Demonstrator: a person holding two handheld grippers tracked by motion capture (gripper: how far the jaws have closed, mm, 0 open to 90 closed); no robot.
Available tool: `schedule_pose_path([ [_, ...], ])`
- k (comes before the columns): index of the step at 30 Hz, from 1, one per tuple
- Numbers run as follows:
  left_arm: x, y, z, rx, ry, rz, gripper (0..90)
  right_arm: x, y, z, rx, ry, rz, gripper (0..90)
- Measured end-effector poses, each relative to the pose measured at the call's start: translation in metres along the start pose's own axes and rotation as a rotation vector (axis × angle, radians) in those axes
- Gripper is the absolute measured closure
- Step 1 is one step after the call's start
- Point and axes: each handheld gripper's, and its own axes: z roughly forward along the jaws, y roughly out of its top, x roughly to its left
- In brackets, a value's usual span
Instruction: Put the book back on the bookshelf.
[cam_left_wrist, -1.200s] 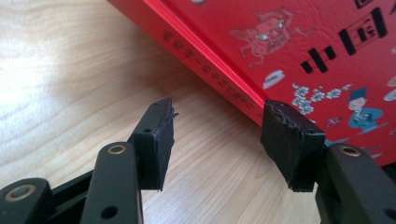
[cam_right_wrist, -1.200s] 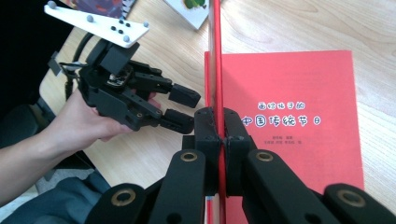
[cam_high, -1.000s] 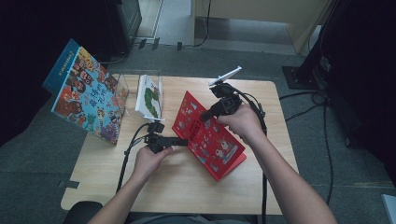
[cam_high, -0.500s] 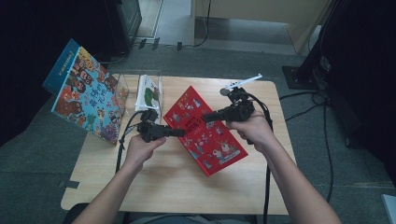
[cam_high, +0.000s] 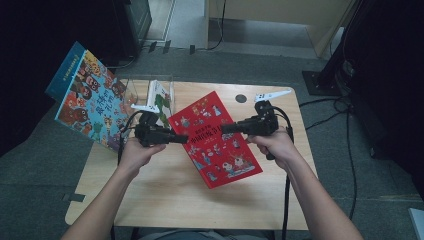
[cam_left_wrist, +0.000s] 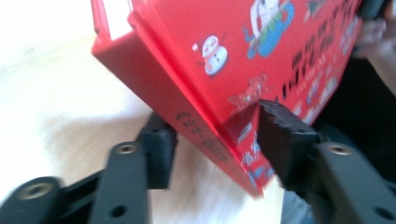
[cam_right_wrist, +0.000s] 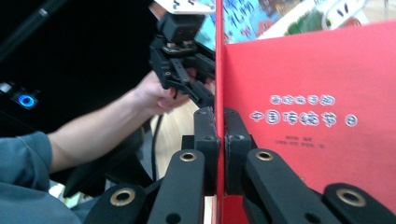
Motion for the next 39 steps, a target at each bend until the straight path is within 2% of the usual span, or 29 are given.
schedule_pose_path([
  [1, 0.000, 0.002, 0.000, 0.007, 0.003, -0.004, 44.3, 0.000, 0.000, -0.001, -0.006, 0.000, 0.008, 87.8],
  [4, 0.002, 0.004, 0.001, 0.002, -0.007, -0.018, 42.6, 0.000, 0.000, -0.001, -0.017, 0.012, -0.011, 87.0],
  [7, 0.004, 0.005, 0.004, -0.004, -0.020, -0.058, 39.4, 0.001, -0.001, 0.001, -0.015, 0.025, -0.018, 85.7],
  [8, 0.003, 0.005, 0.004, -0.001, -0.015, -0.053, 39.6, 0.001, -0.002, 0.002, -0.018, 0.018, -0.017, 85.7],
  [11, -0.001, 0.003, 0.003, 0.012, -0.008, 0.013, 44.5, 0.001, -0.005, 0.003, 0.000, 0.018, -0.036, 85.7],
  [12, 0.001, 0.002, 0.002, 0.010, -0.051, 0.006, 47.6, 0.000, -0.006, 0.003, 0.009, 0.017, -0.040, 86.6],
  [13, 0.001, 0.002, 0.000, -0.001, -0.096, 0.014, 50.8, -0.002, -0.007, 0.002, 0.009, 0.016, -0.024, 87.3],
  [16, -0.001, 0.004, -0.012, -0.097, -0.195, 0.044, 63.2, -0.007, -0.009, 0.000, -0.001, 0.051, -0.017, 88.4],
  [17, -0.002, 0.005, -0.016, -0.109, -0.209, 0.064, 67.3, -0.007, -0.010, 0.000, 0.003, 0.046, -0.043, 88.3],
  [18, -0.004, 0.007, -0.019, -0.096, -0.211, 0.094, 69.1, -0.007, -0.010, 0.001, 0.001, 0.039, -0.072, 88.2],
  [19, -0.006, 0.009, -0.021, -0.084, -0.209, 0.106, 70.3, -0.005, -0.010, 0.001, 0.002, 0.036, -0.099, 87.7],
  [22, -0.010, 0.012, -0.025, -0.051, -0.180, 0.138, 72.7, -0.004, -0.005, 0.002, 0.008, 0.005, -0.135, 83.6],
  [23, -0.012, 0.013, -0.025, -0.043, -0.173, 0.157, 74.3, -0.005, -0.004, 0.003, 0.014, -0.026, -0.141, 81.2],
  [25, -0.016, 0.014, -0.025, -0.029, -0.178, 0.183, 77.9, -0.009, -0.003, 0.004, 0.026, -0.056, -0.148, 76.2],
  [27, -0.021, 0.015, -0.025, -0.003, -0.164, 0.214, 79.9, -0.013, -0.003, 0.005, 0.035, -0.065, -0.153, 73.4],
  [33, -0.032, 0.019, -0.023, 0.058, -0.030, 0.300, 79.5, -0.016, -0.005, 0.012, 0.083, -0.146, -0.187, 65.7],
  [37, -0.041, 0.022, -0.020, 0.124, 0.057, 0.364, 79.3, -0.020, -0.008, 0.018, 0.107, -0.189, -0.185, 62.0],
  [39, -0.043, 0.023, -0.018, 0.143, 0.081, 0.369, 79.0, -0.022, -0.009, 0.020, 0.125, -0.202, -0.181, 61.0],
])
